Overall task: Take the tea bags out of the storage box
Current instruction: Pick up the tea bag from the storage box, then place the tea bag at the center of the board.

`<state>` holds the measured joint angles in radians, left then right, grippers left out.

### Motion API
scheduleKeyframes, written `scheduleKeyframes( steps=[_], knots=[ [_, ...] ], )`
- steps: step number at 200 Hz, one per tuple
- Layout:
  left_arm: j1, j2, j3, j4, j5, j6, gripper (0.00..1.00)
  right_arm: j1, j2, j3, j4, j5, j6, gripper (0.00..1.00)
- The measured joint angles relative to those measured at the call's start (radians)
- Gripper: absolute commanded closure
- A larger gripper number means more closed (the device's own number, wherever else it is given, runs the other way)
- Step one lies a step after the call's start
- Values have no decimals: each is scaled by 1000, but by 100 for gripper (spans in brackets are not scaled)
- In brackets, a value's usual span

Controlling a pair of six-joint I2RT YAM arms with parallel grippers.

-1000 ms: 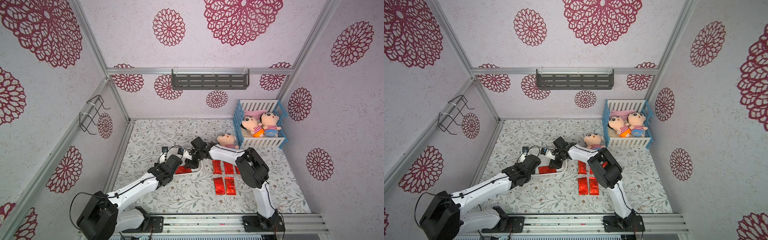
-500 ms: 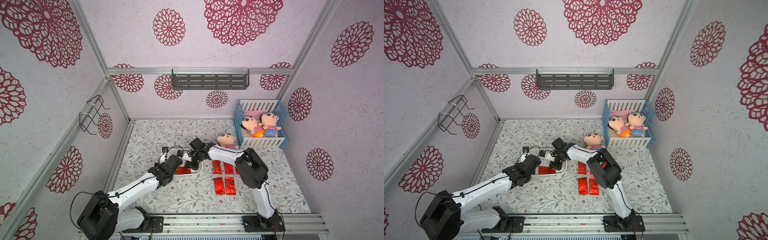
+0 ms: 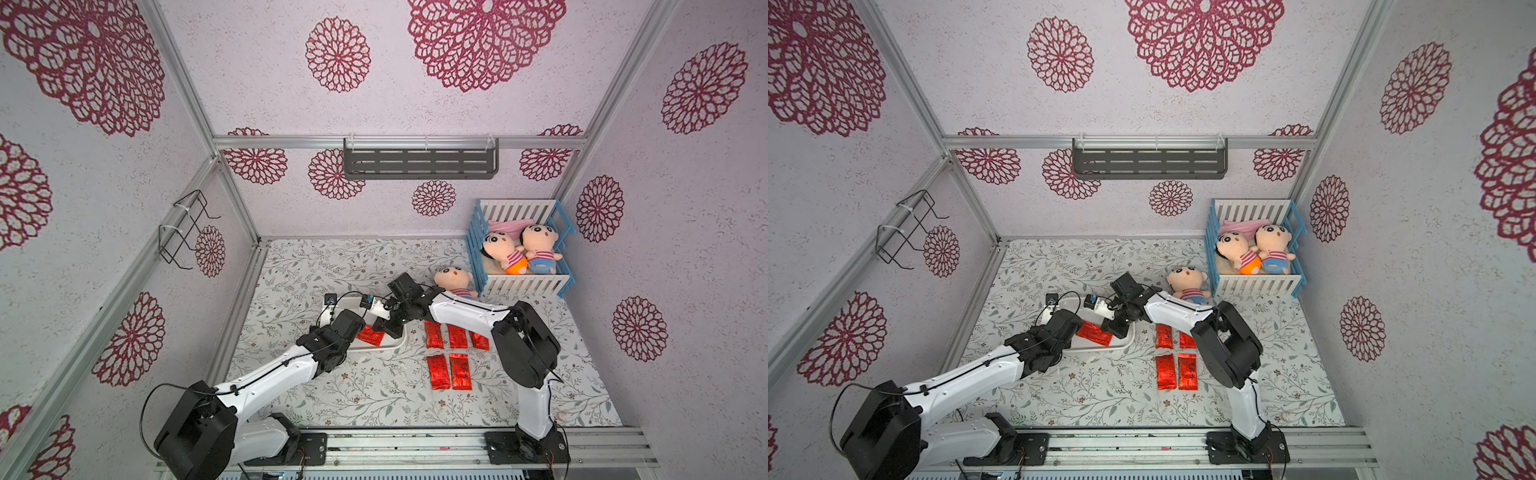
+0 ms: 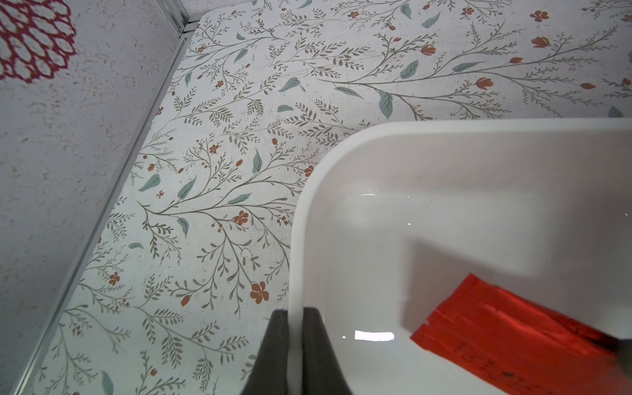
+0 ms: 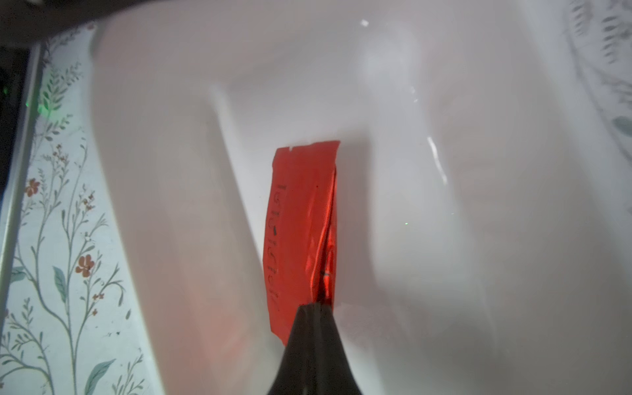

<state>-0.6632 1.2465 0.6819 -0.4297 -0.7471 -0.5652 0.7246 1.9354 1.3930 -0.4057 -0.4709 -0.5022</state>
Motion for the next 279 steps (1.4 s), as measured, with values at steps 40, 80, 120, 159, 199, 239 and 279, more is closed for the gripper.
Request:
scheduleKeyframes(
  steps=[40, 80, 120, 159, 199, 239, 279],
  knots=[
    [0, 0, 0, 0, 0, 0, 100, -29, -92, -74, 113, 12, 73, 100],
    [0, 0, 2, 0, 0, 0, 100, -73, -151, -132, 183, 40, 197, 100],
    [0, 10, 5, 0, -1, -1, 100, -135, -349, -244, 193, 66, 389, 100],
    [0, 23, 12, -1, 0, -2, 100, -222, -666, -404, 128, 146, 637, 100],
    [-2, 24, 13, -1, 0, -4, 100, -256, -873, -531, -87, 293, 824, 100],
    [-2, 21, 13, 0, 2, -4, 100, -257, -970, -623, -282, 396, 982, 100],
    [-2, 14, 13, 0, 8, -3, 100, -257, -980, -653, -461, 490, 1073, 100]
  ],
)
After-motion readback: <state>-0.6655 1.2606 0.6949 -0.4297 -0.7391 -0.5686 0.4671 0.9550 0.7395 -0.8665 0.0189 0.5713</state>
